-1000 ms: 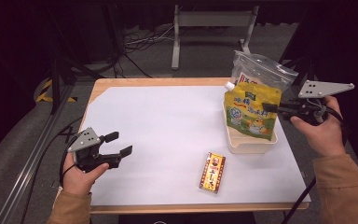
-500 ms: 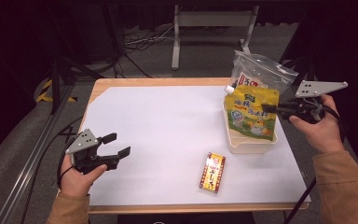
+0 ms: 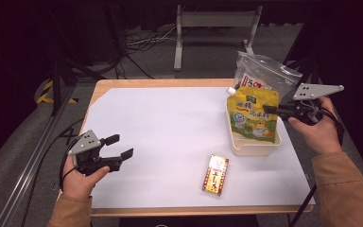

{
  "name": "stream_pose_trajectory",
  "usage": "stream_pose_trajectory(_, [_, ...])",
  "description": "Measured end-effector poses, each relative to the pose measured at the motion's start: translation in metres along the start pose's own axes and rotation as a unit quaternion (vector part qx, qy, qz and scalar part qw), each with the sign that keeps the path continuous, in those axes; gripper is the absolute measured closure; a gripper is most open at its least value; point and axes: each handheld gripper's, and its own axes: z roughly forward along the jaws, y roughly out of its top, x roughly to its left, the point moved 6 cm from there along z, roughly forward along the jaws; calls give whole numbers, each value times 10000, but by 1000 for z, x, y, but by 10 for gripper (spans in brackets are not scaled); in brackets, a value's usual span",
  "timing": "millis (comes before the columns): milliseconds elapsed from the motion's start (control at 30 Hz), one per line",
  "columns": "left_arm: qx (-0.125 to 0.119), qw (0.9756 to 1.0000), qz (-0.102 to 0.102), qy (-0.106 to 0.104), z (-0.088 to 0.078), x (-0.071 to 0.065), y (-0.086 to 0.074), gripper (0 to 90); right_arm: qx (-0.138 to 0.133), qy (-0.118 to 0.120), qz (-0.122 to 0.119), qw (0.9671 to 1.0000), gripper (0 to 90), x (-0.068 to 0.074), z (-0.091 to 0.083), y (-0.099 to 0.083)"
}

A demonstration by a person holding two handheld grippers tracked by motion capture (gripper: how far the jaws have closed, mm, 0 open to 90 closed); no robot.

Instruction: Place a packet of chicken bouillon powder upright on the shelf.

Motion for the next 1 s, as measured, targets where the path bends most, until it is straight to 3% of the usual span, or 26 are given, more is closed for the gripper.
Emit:
stream_pose_trajectory(533, [34, 10000, 38, -70, 5, -1, 1, 269, -19, -303, -239, 9993, 872, -5, 3, 1])
stream_pose_trajectory(700, [42, 10000, 52, -65, 5, 0, 1, 269, 7, -280, -250, 9993, 872, -4, 6, -2])
stream_pose_trajectory(800, [38, 10000, 34, -65, 4, -1, 1, 269, -115, -212, -137, 9996, 871, -3, 8, -6])
stream_pose_trajectory(1000, [38, 10000, 21, -69, 5, -2, 1, 269, 12, -120, -89, 9999, 870, 0, 13, -17])
